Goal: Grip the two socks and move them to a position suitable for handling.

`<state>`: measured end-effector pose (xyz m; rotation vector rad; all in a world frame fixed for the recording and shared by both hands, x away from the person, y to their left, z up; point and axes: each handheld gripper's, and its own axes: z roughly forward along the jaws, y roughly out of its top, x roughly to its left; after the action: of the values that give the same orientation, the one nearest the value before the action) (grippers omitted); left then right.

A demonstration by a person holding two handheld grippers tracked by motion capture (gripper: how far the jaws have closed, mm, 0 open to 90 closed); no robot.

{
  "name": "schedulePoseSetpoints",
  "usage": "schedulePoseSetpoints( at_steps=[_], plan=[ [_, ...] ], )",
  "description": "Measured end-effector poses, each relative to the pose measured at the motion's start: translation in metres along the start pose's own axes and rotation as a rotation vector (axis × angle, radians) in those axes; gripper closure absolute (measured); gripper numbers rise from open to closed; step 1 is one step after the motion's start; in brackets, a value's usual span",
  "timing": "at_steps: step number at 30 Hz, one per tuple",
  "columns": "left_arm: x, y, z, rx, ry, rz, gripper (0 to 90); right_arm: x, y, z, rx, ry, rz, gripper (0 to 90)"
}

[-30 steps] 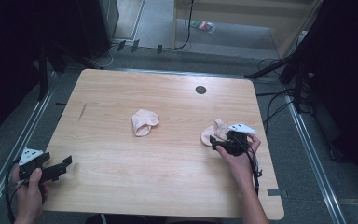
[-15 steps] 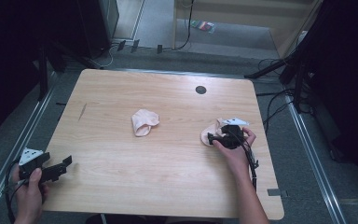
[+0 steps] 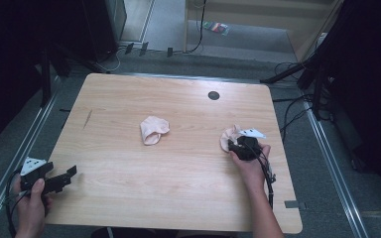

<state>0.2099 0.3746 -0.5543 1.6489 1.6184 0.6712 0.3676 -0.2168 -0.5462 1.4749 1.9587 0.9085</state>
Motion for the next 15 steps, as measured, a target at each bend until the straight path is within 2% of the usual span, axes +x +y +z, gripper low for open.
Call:
schedulePoseSetpoints(
  at_steps=[2, 4, 6, 11, 15],
  plan=[
    [0.0, 0.0, 0.0, -0.003, 0.005, 0.004, 13.8, -0.003, -0.003, -0.001, -0.018, -0.019, 0.02, 78.2],
    [-0.001, 0.0, -0.001, -0.007, 0.007, 0.007, 13.9, -0.007, 0.0, -0.003, 0.002, -0.013, 0.071, 82.4],
    [-0.002, 0.0, -0.001, -0.011, 0.01, 0.016, 13.8, -0.008, 0.001, -0.005, 0.0, -0.02, 0.083, 83.3],
    [-0.002, 0.002, -0.002, 0.005, 0.025, 0.019, 13.8, -0.002, 0.007, -0.016, -0.045, -0.02, 0.071, 83.6],
    [-0.003, 0.005, -0.004, -0.015, 0.028, 0.005, 13.8, 0.001, 0.017, -0.035, -0.059, -0.013, 0.126, 83.4]
  ],
)
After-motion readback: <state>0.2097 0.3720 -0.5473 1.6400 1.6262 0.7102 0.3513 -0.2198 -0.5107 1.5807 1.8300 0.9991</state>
